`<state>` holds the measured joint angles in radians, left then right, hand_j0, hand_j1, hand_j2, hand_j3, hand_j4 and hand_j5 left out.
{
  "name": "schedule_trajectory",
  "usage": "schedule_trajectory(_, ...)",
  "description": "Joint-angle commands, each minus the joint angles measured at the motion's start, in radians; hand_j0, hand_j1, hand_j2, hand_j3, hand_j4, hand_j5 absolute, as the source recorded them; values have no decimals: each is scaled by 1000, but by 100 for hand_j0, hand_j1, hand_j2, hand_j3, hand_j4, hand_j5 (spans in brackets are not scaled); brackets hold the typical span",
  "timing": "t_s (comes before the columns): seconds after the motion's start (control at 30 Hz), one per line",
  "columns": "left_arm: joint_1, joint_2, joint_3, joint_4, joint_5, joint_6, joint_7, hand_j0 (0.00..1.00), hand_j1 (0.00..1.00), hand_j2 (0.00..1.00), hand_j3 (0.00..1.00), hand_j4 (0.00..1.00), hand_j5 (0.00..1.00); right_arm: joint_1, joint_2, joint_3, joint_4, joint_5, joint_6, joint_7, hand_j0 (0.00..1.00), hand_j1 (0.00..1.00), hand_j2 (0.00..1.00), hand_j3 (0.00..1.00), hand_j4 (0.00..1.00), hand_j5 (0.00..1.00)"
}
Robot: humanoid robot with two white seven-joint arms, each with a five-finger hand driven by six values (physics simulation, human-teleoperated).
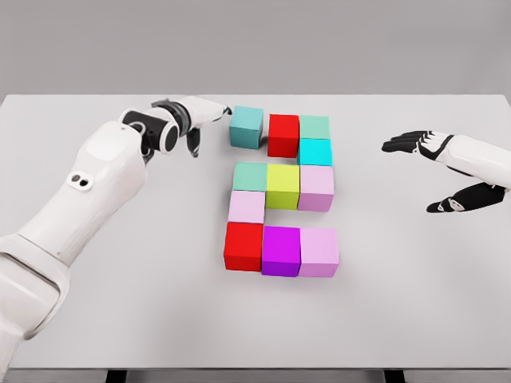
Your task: Assemble the squares on the desktop into the number 2
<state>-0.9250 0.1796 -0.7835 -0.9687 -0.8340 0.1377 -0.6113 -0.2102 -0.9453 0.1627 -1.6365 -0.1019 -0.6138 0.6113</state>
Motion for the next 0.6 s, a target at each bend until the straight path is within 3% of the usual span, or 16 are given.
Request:
schedule_trajectory(0.0, 0, -2, -13, 10, -2, -7, 0, 100, 100, 100, 100, 100, 100, 0, -1, 0, 0, -7, 3, 0, 100, 100, 100, 100, 100, 100)
schedule_trajectory(0.57, -2, -6, -23, 25, -4, -36, 0, 100, 100, 100, 100, 100, 100, 0, 0, 0, 0, -6, 3, 0, 100, 100, 100, 100, 100, 100)
